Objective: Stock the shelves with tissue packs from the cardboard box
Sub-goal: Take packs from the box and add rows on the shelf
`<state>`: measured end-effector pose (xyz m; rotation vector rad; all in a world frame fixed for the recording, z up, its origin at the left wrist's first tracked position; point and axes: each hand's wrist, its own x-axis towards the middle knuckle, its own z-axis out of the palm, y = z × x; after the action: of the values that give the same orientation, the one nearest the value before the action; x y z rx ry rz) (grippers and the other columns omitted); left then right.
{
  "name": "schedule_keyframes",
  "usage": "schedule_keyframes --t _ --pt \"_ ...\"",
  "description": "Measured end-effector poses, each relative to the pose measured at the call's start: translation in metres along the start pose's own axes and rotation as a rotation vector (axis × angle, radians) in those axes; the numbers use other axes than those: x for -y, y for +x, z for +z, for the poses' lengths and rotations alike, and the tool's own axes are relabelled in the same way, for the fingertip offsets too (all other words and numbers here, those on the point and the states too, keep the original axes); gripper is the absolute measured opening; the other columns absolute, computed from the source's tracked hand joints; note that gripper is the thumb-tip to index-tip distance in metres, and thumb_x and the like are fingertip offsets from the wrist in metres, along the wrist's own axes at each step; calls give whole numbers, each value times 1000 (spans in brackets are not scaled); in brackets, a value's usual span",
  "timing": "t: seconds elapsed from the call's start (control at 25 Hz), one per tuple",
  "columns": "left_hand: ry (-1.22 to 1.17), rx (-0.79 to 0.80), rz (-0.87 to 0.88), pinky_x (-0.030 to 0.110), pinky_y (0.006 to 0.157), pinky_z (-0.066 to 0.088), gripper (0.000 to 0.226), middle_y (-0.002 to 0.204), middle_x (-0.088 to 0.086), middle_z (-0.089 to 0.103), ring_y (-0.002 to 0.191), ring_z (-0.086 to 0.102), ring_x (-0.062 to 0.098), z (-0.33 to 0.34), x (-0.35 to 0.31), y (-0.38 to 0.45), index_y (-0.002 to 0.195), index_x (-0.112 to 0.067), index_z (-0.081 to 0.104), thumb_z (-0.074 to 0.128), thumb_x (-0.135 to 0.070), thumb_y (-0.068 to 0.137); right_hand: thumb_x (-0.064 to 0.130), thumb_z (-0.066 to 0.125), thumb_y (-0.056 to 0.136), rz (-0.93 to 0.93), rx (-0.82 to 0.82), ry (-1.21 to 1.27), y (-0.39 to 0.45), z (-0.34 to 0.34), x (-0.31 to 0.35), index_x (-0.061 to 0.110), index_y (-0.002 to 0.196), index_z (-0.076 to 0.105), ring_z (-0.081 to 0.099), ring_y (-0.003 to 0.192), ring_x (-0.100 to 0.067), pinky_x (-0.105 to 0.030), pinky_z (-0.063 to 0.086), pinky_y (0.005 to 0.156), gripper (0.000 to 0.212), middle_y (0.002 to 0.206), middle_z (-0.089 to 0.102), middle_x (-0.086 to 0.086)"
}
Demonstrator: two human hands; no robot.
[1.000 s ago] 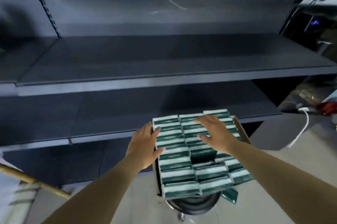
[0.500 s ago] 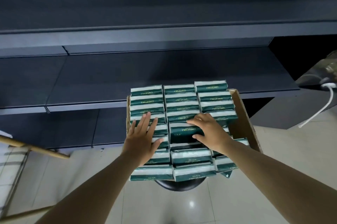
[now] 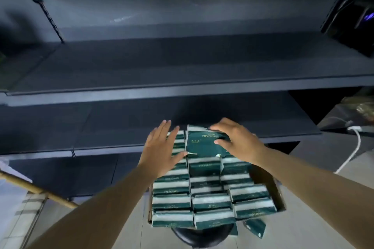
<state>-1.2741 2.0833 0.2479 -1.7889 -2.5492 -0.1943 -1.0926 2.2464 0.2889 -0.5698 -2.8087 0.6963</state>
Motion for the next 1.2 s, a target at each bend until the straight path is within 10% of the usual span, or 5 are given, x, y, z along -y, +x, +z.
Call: schedule_keyframes --t 0.24,0.48,1.2 --pt "-36 -554 -37 44 109 29 83 147 17 36 138 30 32 -169 27 37 143 -7 37 60 -58 81 9 65 86 -166 -292 52 39 -136 110 19 115 61 53 95 -8 -19 41 87 31 100 52 8" --pt "68 -816 -50 44 110 25 84 149 16 31 138 28 30 -318 107 56 145 -12 34 53 -63 80 12 64 87 -284 -448 32 122 -222 229 22 116 61 51 103 -7 -17 36 96 31 106 55 6" --pt "112 -622 -196 37 118 3 94 157 9 3 145 -1 24 -339 437 250 151 -21 4 50 -67 83 12 52 94 -96 -601 -107 552 -126 313 20 133 44 34 126 -17 -32 34 104 40 127 50 0"
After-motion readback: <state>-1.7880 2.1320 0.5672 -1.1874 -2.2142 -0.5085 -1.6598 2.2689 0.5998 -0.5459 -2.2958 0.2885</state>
